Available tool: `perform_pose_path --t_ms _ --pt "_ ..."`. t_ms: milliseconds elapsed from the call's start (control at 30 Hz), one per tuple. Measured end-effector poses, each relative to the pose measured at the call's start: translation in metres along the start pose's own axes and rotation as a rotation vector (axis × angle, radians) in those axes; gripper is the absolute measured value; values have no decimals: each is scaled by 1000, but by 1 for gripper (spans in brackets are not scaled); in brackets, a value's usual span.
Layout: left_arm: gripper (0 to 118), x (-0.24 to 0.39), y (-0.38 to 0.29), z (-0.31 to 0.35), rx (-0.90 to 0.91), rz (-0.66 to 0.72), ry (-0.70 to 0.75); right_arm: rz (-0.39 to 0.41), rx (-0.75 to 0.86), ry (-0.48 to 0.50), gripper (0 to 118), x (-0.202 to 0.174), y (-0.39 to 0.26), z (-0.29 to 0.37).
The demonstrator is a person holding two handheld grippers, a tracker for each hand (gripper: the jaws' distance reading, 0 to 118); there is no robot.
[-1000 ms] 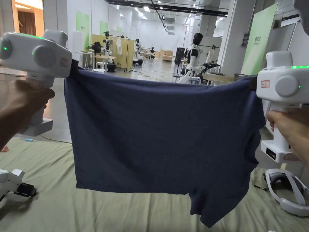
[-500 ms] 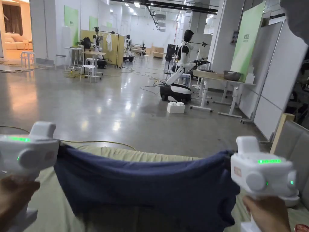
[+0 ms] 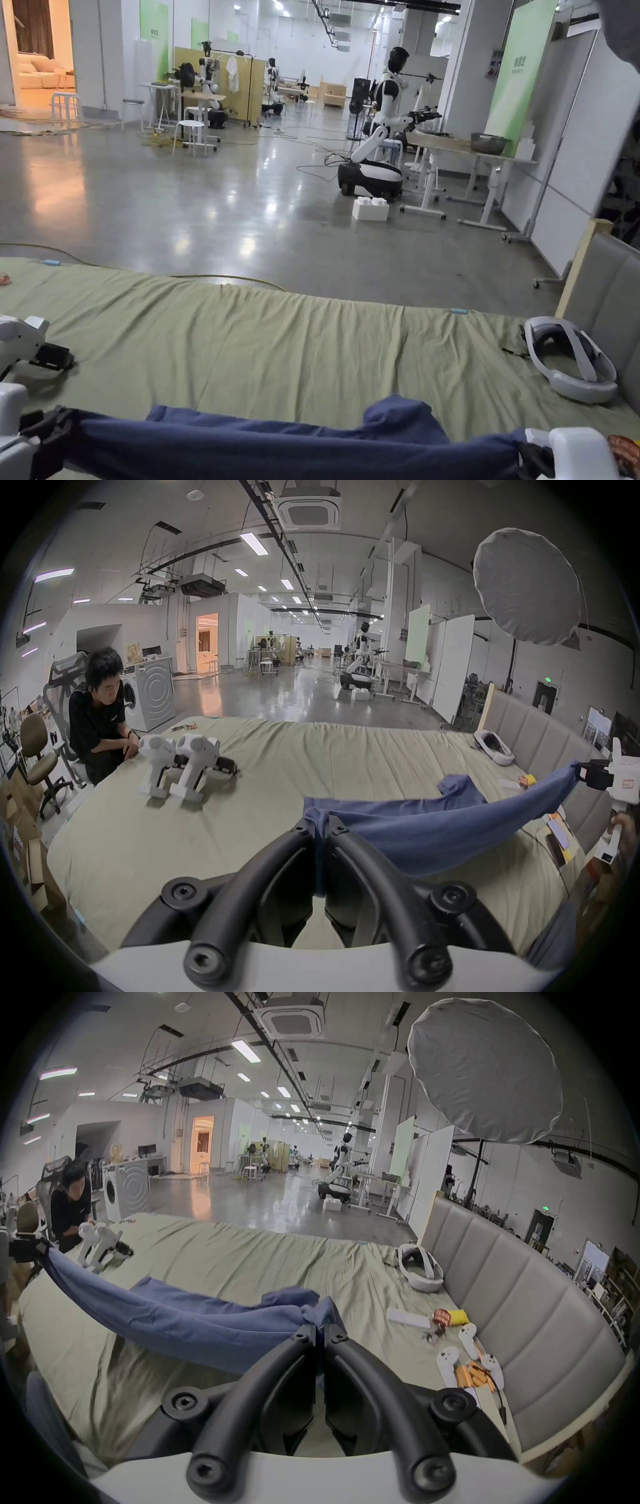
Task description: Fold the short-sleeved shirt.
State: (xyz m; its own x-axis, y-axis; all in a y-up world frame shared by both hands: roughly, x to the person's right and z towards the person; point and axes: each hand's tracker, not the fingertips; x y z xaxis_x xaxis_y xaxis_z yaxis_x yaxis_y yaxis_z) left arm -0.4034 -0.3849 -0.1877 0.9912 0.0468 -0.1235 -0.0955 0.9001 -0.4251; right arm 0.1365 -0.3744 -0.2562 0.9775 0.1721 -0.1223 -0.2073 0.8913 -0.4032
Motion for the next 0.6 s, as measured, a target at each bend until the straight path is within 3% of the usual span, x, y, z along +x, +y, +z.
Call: perform_pose_path --t_ms 300,600 --pt "6 1 -96 41 -228 -23 7 13 -197 -29 5 -12 -80 51" --pt "6 6 -178 8 -524 20 2 -9 -474 -8 5 -20 -180 15"
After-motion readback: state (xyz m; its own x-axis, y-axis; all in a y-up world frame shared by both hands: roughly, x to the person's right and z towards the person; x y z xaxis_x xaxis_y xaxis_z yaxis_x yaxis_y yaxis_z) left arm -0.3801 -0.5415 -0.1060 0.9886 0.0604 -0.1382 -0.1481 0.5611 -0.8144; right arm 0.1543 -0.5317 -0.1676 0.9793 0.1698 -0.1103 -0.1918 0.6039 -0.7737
